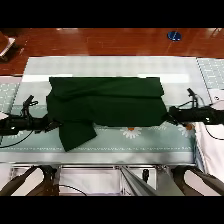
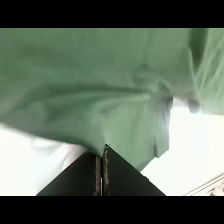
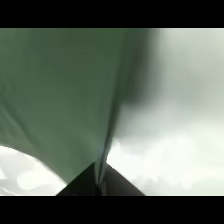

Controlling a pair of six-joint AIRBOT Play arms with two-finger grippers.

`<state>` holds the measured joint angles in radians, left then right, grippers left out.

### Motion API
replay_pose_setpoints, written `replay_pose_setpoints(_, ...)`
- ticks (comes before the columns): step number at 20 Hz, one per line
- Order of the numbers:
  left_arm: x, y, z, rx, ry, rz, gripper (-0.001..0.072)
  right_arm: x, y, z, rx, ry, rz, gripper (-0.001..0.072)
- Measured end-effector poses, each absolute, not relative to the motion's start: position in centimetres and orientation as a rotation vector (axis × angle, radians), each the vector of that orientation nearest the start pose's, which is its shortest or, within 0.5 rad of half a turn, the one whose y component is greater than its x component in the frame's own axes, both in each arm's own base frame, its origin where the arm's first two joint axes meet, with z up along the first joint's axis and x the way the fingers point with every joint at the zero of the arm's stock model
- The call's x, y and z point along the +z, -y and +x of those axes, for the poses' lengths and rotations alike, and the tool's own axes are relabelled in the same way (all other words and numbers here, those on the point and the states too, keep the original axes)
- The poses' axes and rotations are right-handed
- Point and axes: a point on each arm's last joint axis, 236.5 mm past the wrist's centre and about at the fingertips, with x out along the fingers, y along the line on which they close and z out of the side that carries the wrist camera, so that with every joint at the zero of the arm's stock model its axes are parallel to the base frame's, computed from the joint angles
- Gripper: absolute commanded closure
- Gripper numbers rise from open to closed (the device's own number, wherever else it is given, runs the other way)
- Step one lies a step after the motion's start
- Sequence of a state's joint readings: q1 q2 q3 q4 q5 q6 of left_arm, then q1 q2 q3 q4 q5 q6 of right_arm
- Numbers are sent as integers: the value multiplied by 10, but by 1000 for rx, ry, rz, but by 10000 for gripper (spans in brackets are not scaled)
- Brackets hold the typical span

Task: Fold the shirts.

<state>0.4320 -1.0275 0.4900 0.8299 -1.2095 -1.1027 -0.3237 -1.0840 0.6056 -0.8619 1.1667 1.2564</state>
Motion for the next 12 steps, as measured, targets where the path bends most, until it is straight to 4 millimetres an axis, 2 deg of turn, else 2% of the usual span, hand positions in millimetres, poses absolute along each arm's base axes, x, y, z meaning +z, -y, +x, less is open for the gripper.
replay_pose_setpoints(3,-48,50,226,-273,-1331,-696,689,-37,-38,243,199,-1323,677,691)
replay_pose_setpoints(7,-28,43,201,-228,-1319,-594,690,-19,-40,214,180,-1273,647,690)
replay_pose_setpoints(10,-24,38,199,-188,-1300,-581,689,-12,-40,214,159,-1221,658,690)
replay_pose_setpoints(12,-19,41,215,-207,-1239,-607,689,-10,-39,222,151,-1188,680,690)
